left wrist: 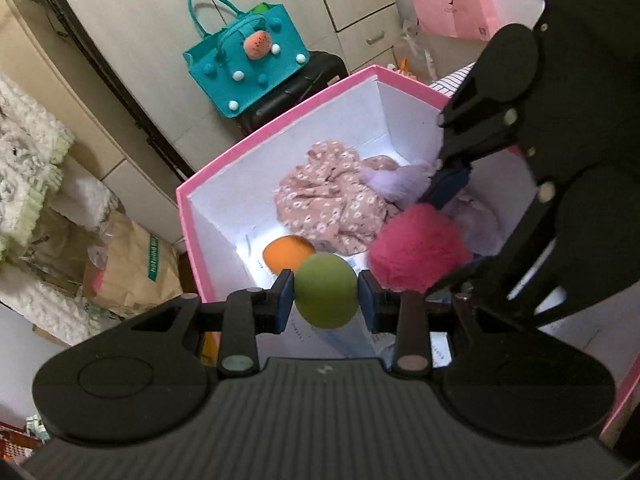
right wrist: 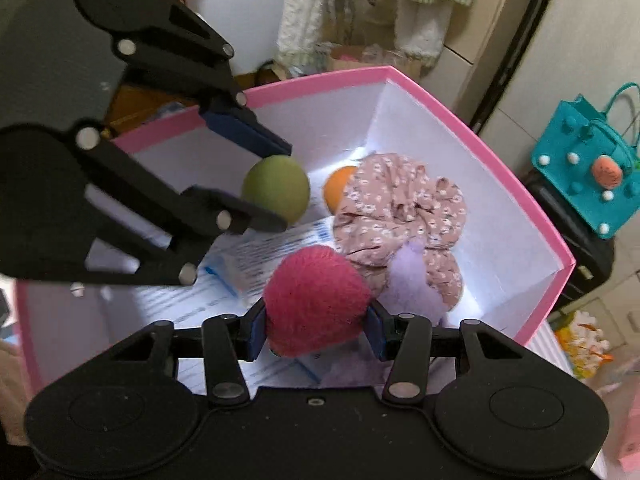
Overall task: Organize soft objects
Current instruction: 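Open both grippers to drop the pom-poms into the box, then move both tools back toward the white sheep plush on the table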
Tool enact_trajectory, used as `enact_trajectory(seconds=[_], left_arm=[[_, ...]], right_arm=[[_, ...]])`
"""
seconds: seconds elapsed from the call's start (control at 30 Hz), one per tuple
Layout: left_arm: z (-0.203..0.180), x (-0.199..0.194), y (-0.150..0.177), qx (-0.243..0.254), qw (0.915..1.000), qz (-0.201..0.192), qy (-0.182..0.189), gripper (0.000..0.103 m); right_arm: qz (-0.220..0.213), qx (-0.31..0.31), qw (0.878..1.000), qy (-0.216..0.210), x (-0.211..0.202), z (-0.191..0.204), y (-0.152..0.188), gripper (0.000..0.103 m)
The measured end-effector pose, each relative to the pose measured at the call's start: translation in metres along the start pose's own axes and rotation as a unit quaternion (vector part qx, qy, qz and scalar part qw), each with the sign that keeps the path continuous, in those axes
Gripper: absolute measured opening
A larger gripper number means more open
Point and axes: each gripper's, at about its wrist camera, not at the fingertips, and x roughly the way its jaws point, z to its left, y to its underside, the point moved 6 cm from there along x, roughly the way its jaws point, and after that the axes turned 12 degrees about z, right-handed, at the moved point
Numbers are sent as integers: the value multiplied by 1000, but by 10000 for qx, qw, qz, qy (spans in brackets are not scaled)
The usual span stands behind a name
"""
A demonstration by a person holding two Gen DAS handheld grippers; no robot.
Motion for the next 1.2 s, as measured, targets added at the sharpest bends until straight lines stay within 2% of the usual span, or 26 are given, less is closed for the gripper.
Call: enact_trajectory(seconds=[0.17, 0.3, 0.4, 0.43, 0.53, 0.6, 0.8, 0.93, 1.03, 1.2], left_arm=[[3, 6, -7, -177, 9996, 63, 219, 35], [7, 10, -8, -303, 9995, 44, 117, 36], [10, 13, -9, -401, 9990, 45, 175, 37], [10, 14, -10, -413, 9990, 48, 171, 39], [11, 15, -11, -594, 9981, 50, 166, 55], [11, 10, -10, -667, 9977, -3, 134, 63], [22, -15, -2, -981, 9950, -184, 84, 70], [28, -36, 9, -1284, 9909, -236, 329, 70], [25, -54, 15, -1334, 9894, -249, 524, 70], [12, -87, 21, -1279, 9874, -149, 919, 72]], right_arm=[[-11, 32, 9998, 172, -1, 1, -1, 56], [-205, -36, 9992, 344, -8, 4, 3, 63], [-352, -31, 9981, 511, -12, 2, 8, 63], [-371, -14, 9976, 589, -12, -1, 6, 63], [-446, 131, 9959, 776, -20, -2, 13, 63], [-596, 290, 9958, 626, -30, -3, 17, 63], [-1029, 923, 9904, -1, -69, -3, 41, 63], [-1138, 1179, 9856, -414, -84, -1, 51, 63], [-1222, 1278, 9823, -616, -101, 1, 61, 63], [-1310, 1350, 9799, -660, -122, 6, 72, 63]])
